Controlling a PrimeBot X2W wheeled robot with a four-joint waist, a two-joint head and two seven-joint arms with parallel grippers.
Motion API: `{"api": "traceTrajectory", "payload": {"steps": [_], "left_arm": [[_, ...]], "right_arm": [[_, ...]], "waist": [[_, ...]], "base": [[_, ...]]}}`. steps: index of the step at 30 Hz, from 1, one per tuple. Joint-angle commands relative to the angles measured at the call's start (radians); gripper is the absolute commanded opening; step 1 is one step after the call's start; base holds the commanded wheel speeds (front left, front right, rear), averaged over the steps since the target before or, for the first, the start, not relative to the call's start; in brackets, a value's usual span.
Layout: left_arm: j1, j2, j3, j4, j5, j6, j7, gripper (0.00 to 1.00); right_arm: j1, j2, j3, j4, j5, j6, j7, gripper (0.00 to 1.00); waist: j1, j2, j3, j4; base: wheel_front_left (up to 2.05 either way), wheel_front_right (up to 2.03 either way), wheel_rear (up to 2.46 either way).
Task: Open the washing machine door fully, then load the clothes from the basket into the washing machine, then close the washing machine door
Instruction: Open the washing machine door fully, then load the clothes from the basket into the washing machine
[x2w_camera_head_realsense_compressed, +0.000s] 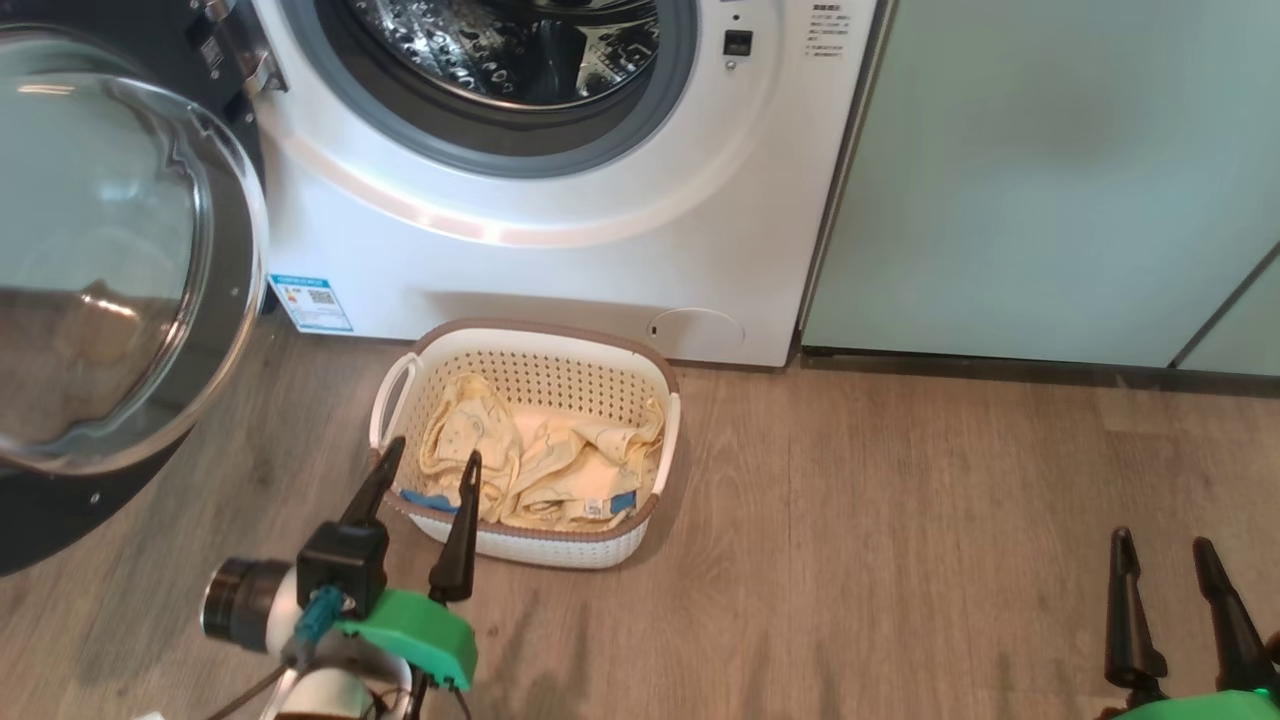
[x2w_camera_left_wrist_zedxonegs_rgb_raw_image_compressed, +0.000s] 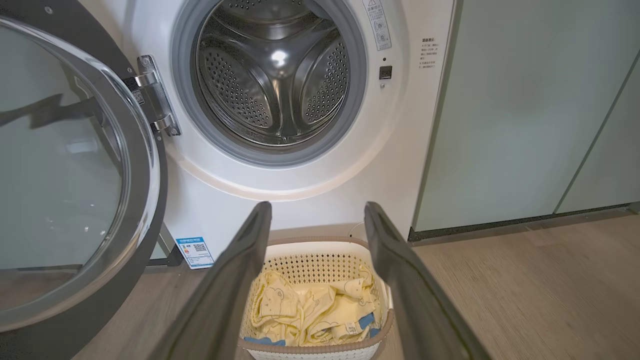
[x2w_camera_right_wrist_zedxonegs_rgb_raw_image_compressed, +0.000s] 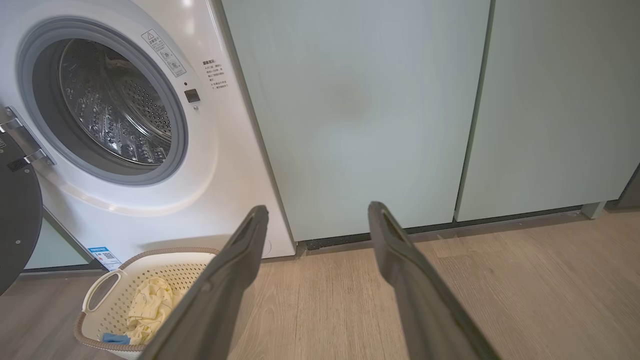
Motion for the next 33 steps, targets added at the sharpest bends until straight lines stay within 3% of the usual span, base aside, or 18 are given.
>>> {"api": "traceTrajectory", "payload": {"steps": [1,33], "left_arm": [[-0.018,0.013,0.027,-0.026,0.001,0.006,-0.002,1.00],[-0.022,0.034,-0.004,-0.041,-0.005,0.034,-0.002,1.00]], "right_arm": [[-0.018,-0.014,0.022,-0.034,-0.008,-0.003,-0.010,1.00],[-0.013,-0.014,0.024,-0.062,0.005,-0.003,-0.010,1.00]], "waist": [[0.0001,0.0000,-0.005,-0.007],[0.0001,0.0000,-0.009,-0.032]], "base": [[0.00,0.00,0.00],[0.01,-0.01,0.00]]}}
